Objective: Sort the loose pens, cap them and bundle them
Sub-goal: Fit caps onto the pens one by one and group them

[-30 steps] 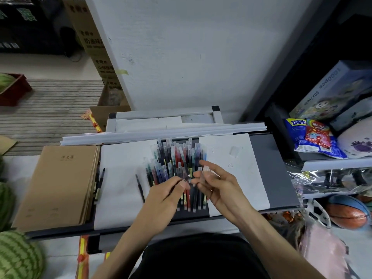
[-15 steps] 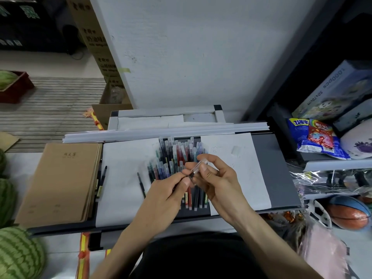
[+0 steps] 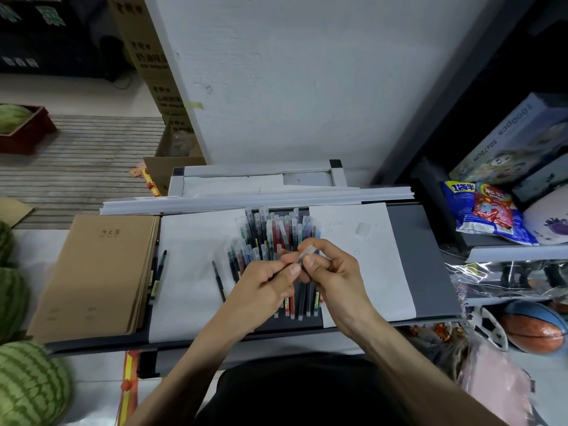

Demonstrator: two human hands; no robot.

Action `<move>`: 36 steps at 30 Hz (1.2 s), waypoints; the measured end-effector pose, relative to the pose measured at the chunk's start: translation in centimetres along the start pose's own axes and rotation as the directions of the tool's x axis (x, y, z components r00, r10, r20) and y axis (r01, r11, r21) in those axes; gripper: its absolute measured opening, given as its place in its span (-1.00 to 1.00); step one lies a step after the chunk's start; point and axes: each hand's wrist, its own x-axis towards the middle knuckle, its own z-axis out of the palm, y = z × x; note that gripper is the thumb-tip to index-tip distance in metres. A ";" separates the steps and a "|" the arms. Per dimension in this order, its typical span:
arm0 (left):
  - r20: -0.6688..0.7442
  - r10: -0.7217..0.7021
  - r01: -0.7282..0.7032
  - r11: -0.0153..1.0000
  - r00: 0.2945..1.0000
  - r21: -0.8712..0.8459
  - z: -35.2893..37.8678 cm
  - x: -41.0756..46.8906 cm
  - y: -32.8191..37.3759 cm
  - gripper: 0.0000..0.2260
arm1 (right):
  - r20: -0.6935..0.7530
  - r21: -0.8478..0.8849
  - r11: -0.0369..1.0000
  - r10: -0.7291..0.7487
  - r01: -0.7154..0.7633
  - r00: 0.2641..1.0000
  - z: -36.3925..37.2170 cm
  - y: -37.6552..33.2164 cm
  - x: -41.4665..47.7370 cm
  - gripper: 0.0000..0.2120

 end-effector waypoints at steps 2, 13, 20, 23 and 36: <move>0.005 -0.027 0.026 0.999 1.000 0.020 0.1 0.5 -0.1 -0.70 | -0.012 -0.009 0.999 0.034 -0.034 0.999 -0.3 0.2 0.3 -0.81; -0.346 0.081 0.211 0.659 0.935 0.722 -6.8 1.5 -4.9 -0.81 | -0.445 -0.302 0.889 0.187 -0.343 0.876 -7.6 1.9 4.6 -0.80; -0.630 0.054 0.530 0.488 0.775 0.694 -15.9 0.7 -9.1 -0.69 | -0.502 -0.697 0.546 0.093 -0.466 0.860 -11.8 4.4 6.5 -0.74; -0.649 0.054 0.565 0.441 0.759 0.697 -16.7 0.7 -9.8 -0.68 | -0.488 -0.763 0.460 0.053 -0.455 0.871 -11.6 5.6 7.2 -0.70; -0.694 -0.010 0.630 0.429 0.720 0.647 -17.0 1.6 -10.3 -0.78 | -0.395 -0.911 0.218 -0.224 -0.349 0.891 -14.7 4.2 9.5 -0.67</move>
